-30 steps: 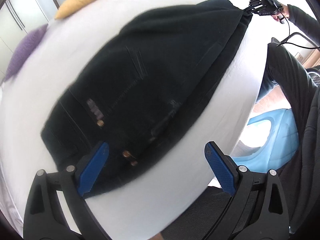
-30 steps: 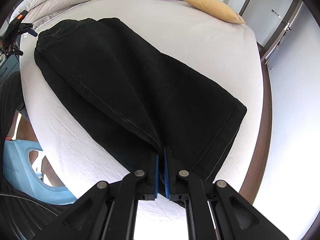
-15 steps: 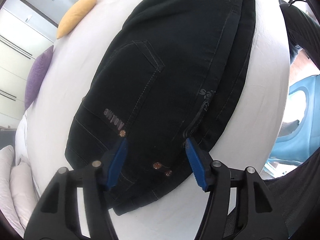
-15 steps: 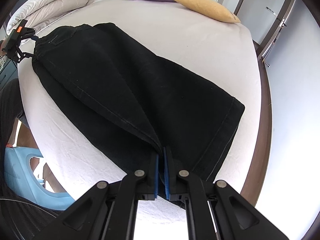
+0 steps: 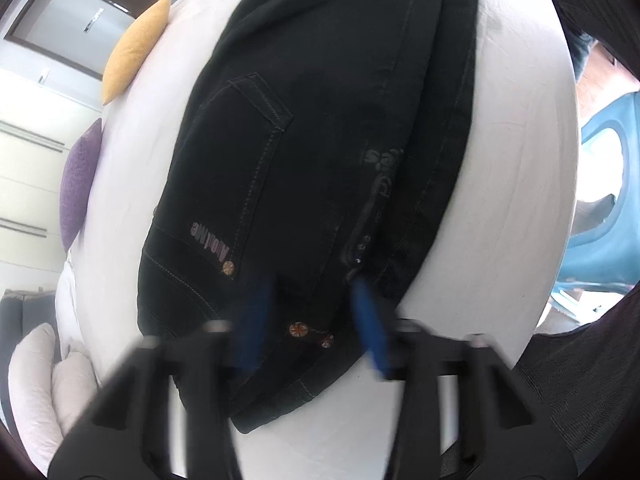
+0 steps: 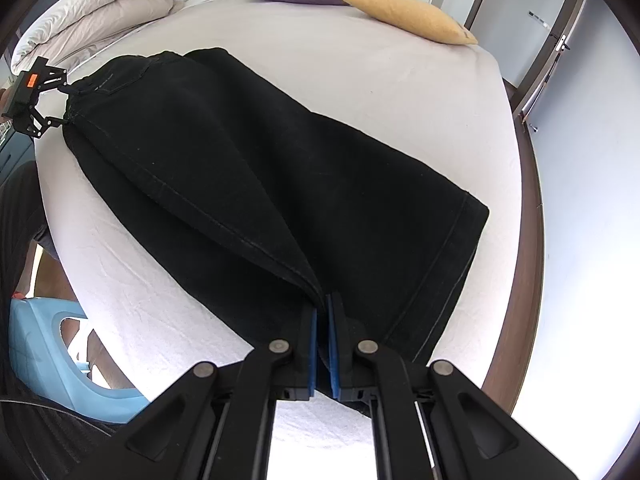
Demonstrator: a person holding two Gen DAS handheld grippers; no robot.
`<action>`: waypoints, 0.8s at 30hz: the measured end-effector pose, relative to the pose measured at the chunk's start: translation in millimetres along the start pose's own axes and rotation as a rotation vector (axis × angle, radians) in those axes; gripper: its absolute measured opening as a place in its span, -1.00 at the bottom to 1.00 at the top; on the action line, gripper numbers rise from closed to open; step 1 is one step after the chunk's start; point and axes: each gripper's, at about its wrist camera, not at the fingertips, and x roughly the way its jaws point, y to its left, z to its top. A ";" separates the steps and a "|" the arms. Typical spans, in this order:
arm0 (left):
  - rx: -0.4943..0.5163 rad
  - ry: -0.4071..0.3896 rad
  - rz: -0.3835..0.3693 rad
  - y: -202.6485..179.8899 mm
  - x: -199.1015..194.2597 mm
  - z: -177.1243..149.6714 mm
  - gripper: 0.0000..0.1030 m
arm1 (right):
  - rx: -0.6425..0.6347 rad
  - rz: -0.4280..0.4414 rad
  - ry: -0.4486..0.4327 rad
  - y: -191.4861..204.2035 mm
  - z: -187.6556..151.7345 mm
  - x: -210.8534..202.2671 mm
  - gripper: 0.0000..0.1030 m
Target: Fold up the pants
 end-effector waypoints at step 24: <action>-0.013 -0.013 -0.019 -17.3 -0.3 -10.9 -0.90 | 0.021 -0.003 0.016 3.2 -15.4 0.0 -0.89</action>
